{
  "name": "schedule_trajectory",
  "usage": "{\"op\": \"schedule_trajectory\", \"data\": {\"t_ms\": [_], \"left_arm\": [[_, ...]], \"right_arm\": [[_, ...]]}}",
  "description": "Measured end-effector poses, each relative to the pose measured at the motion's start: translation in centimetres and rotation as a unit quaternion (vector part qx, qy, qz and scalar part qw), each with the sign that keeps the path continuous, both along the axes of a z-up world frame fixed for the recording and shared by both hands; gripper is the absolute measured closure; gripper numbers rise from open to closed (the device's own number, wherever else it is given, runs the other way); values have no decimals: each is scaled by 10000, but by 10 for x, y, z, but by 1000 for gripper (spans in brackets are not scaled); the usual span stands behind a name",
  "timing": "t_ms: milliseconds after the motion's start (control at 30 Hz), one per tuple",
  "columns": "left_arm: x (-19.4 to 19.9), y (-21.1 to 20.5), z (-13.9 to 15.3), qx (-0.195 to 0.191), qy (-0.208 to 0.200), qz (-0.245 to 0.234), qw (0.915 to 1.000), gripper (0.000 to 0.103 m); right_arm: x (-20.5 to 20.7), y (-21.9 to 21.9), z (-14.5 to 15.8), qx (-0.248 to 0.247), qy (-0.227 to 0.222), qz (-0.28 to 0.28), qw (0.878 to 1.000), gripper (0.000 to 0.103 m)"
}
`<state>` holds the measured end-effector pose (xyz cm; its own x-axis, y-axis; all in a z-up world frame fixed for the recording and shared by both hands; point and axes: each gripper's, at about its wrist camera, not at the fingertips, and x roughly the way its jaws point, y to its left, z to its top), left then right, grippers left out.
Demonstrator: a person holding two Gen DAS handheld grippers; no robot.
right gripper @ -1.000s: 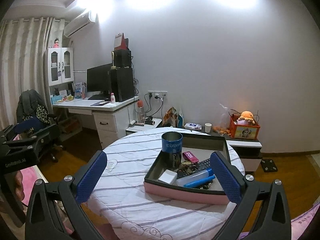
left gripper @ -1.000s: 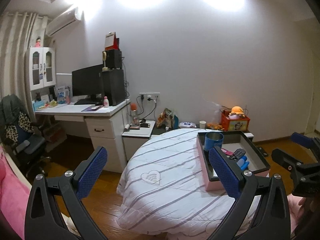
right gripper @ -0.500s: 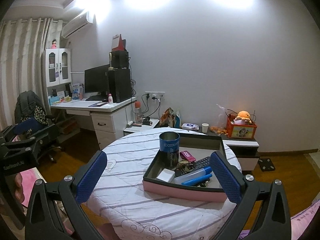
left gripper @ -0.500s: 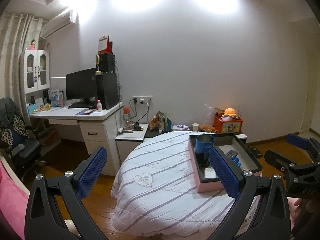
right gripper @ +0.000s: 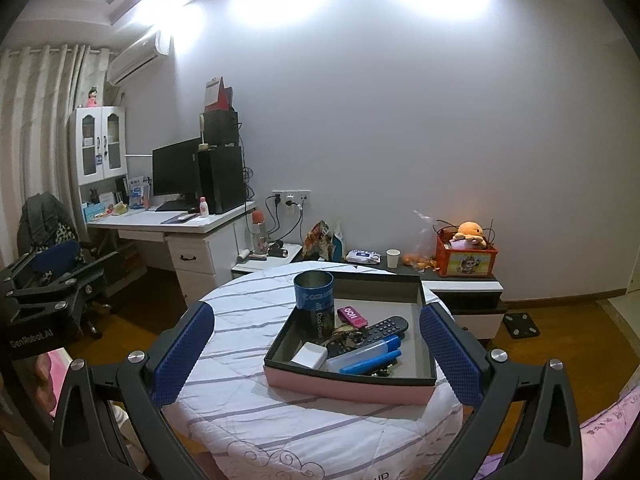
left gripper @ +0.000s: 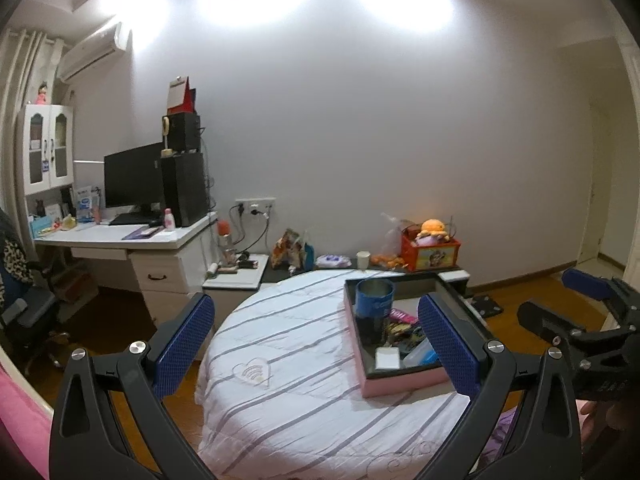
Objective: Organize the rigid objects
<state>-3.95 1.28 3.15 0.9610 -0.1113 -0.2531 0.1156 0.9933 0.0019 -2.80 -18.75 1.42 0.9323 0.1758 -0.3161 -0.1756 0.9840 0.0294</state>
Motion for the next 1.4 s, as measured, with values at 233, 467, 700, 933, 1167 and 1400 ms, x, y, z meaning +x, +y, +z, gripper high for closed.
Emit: {"op": "schedule_trajectory", "data": {"t_ms": [233,467,700,933,1167,1400], "left_arm": [[4,-8,6,-63,-96,-72,9999,0],[13,-19,3,18,-39,-163,9999,0],[17,-22,2,22,-37,-180,9998,0],[24,-27,1,33,-1,-229,9997,0],[32,-31,-3,111,87,-245,9996,0],[34,-30,-4,161,83,-135,9997,0]], "right_arm": [[1,-2,2,-67,-22,-93,9999,0],[4,-6,3,-95,-3,-136,9999,0],[7,-9,3,-100,28,-164,9998,0],[9,-11,4,-91,42,-168,9998,0],[11,-14,3,-68,70,-221,9997,0],[13,-14,3,-82,75,-204,9997,0]]}}
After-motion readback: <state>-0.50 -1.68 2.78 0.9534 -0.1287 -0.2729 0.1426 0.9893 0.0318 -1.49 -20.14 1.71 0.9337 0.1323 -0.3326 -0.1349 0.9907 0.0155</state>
